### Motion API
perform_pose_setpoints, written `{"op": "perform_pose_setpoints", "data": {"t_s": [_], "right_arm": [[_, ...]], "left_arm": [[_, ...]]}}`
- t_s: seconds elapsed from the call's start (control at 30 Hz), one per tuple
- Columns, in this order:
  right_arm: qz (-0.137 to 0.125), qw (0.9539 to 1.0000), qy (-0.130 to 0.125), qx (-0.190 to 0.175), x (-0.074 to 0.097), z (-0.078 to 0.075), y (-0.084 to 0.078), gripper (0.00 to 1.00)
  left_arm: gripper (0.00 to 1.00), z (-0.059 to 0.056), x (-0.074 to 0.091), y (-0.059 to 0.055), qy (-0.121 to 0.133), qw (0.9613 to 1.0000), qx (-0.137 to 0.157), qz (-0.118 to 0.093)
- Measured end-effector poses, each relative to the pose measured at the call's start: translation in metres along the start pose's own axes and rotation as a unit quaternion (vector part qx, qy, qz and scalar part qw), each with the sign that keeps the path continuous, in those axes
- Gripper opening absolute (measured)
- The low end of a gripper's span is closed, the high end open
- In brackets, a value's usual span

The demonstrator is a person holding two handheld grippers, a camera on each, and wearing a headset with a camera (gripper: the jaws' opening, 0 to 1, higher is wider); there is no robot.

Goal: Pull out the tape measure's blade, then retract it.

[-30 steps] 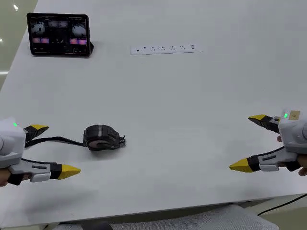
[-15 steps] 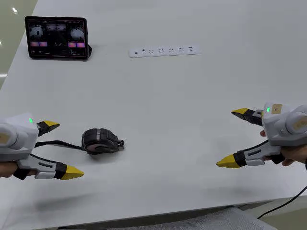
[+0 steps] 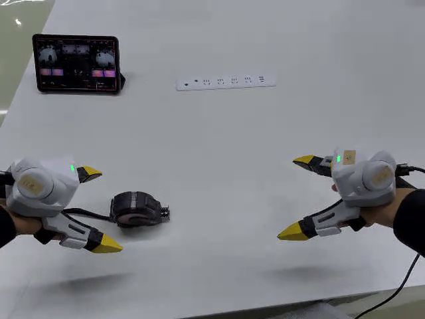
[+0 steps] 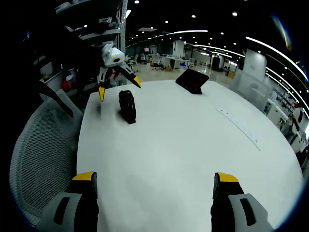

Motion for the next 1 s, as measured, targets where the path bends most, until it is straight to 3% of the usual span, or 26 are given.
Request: {"op": "perform_pose_setpoints", "data": {"t_s": [0.27,0.57,0.87,1.0], "right_arm": [[-0.011,0.9997,0.019,0.015,-0.018,0.001,0.016,0.99],[-0.017,0.9986,0.039,0.031,-0.044,0.012,0.028,0.99],[-0.02,0.998,0.044,0.04,-0.06,0.009,0.037,0.99],[-0.022,0.9977,0.048,0.043,-0.068,0.013,0.042,0.99]], "left_arm": [[0.95,0.002,-0.005,0.005,-0.015,0.9998,-0.01,0.009],[0.84,0.0,-0.018,0.009,-0.031,0.9989,-0.026,0.025],[0.73,0.003,-0.026,0.01,-0.034,0.9978,-0.039,0.041],[0.68,0.0,-0.031,0.016,-0.04,0.9968,-0.049,0.049]]}}
Point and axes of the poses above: the centre of the closed fingertips' face, and the gripper's own axes: x roughly backward along the fingers, z roughly to its left, y roughly out of its top, the point moved 5 cm from there along x, roughly backward along the fingers, and after that the axes turned 9 degrees about -y, right-handed, at the moved point
